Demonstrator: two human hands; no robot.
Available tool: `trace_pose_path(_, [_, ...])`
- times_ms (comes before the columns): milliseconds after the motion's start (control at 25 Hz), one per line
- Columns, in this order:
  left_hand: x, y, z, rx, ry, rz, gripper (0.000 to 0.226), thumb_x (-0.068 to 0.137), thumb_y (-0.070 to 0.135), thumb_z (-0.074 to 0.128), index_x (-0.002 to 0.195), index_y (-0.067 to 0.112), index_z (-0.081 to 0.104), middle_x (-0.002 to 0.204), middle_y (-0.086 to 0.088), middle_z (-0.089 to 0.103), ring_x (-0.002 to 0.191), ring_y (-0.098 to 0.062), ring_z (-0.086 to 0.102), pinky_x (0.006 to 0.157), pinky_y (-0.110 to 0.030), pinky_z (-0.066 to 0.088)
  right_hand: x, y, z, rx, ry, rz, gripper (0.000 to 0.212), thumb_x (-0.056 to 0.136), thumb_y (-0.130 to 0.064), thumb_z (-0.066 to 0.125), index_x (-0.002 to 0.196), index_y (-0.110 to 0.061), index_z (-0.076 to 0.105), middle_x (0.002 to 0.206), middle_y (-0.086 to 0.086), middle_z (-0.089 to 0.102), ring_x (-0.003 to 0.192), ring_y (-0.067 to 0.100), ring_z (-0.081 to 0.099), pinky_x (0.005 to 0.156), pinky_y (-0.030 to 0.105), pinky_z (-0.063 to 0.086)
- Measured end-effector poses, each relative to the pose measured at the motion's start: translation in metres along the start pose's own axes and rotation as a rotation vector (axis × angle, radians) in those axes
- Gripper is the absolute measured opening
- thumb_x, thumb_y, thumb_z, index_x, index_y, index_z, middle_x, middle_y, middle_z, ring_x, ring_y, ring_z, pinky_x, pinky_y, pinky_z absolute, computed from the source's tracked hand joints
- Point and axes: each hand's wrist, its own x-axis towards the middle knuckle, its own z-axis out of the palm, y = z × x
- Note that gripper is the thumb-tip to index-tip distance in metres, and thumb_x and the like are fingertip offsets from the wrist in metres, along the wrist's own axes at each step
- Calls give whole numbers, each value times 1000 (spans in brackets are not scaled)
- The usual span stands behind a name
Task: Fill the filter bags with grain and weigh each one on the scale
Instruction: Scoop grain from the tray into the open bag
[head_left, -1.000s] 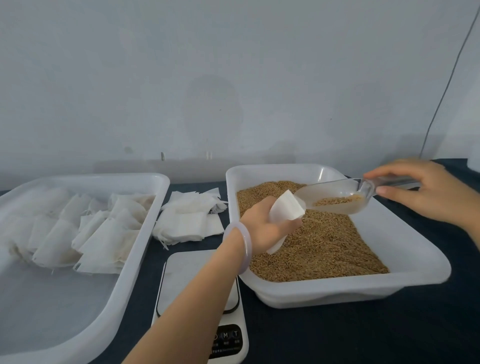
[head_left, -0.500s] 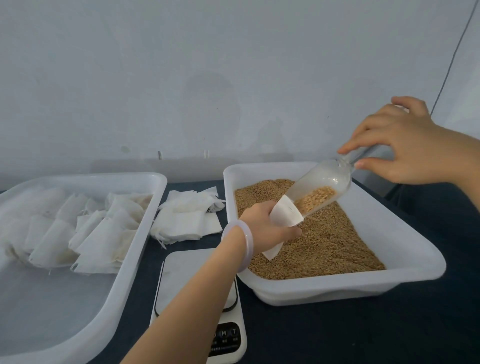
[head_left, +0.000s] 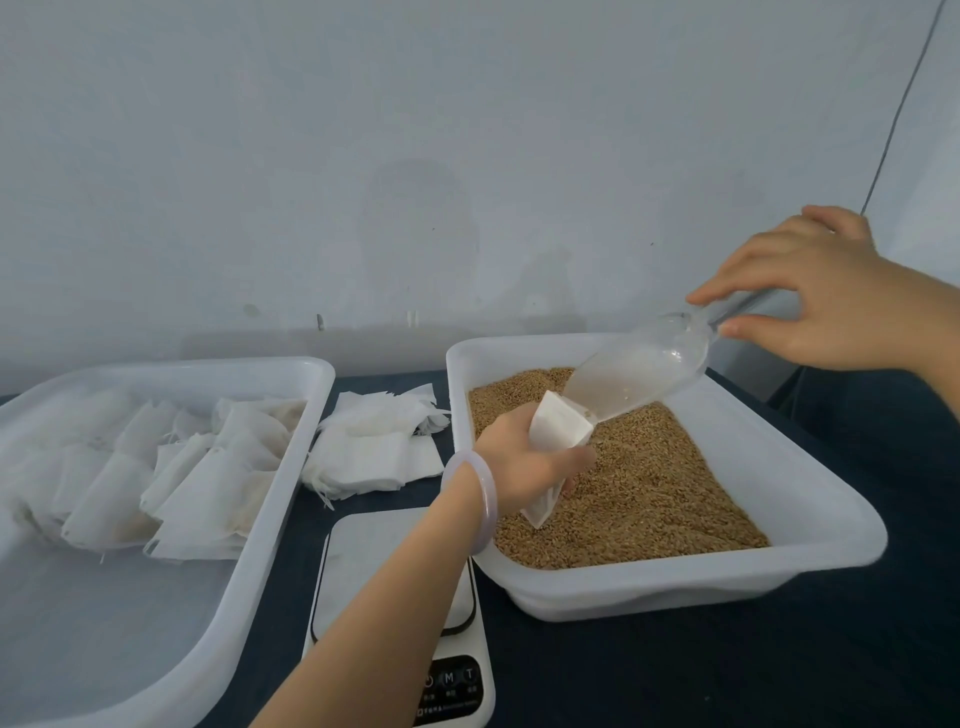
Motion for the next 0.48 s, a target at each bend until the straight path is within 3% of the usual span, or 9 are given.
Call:
trace_pose_path(120, [-1,-2,-3,-120,40,8,18,81,26,72,90,28,56,76,-1,64,71,-21,63,78,-44,55,-13,20,12,129,-101,148,26,82,-33,65,97,-53,56,99,-17,60,106,13,46,108,36,12])
trace_pose_path(240, [-1,-2,-4,-163,68,0,15,83,25,70,87,22,56,71,0,61,66,-18,60,71,-39,54,-29,24,45,-55,-244,252,23,87,-38,60,108,-49,59,106,-18,57,114,14,44,108,36,11])
trace_pose_path(400, [-1,-2,-4,-194,81,16,14,83,24,70,85,22,57,68,4,62,62,-13,61,65,-32,53,-46,-15,102,-57,-336,120,29,88,-45,56,115,-52,55,104,-28,45,110,2,33,111,40,-7])
trace_pose_path(480, [-1,-3,-4,-201,103,16,14,82,26,71,86,23,57,71,3,63,67,-15,62,69,-34,53,-48,-36,122,-3,-333,77,30,87,-45,56,116,-50,56,101,-29,42,111,1,33,111,40,-8])
